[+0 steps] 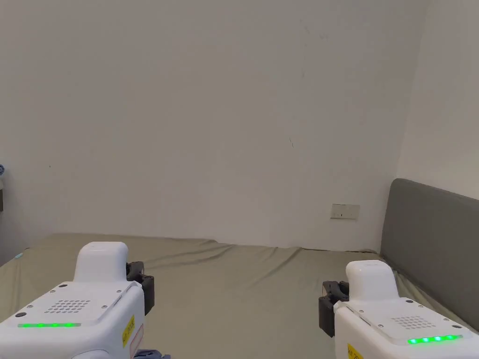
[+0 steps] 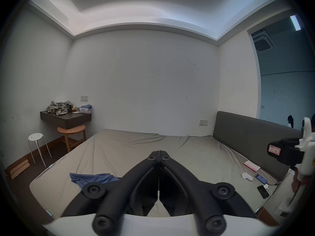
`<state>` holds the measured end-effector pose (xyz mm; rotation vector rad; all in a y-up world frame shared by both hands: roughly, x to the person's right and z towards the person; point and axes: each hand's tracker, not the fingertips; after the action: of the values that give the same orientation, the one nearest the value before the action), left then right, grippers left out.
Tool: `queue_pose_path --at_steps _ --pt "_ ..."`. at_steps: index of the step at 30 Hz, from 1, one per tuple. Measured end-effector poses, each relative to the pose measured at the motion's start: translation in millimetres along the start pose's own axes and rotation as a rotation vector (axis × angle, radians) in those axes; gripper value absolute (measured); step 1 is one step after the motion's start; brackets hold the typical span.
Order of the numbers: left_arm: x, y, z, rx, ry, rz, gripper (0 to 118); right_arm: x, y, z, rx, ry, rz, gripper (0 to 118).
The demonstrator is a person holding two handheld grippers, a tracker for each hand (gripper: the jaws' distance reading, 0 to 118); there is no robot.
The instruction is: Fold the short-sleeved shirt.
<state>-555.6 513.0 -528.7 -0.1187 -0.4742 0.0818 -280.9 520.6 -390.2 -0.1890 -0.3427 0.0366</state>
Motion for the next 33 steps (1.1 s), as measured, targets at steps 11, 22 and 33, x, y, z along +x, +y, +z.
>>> queue_pose_path --at_steps 11,22,33 --pt "3.2 5.1 4.3 0.016 0.004 -0.033 0 -2.1 3.4 0.6 0.004 0.004 0.002 0" --pt "-10.2 1.1 -1.6 -0.005 0.031 -0.031 0 -9.1 -7.3 -11.9 -0.011 0.015 0.02 0" --pt "-16.2 -9.6 -19.5 -0.036 0.028 -0.011 0 -8.6 -12.7 -28.8 -0.02 0.014 0.013 0"
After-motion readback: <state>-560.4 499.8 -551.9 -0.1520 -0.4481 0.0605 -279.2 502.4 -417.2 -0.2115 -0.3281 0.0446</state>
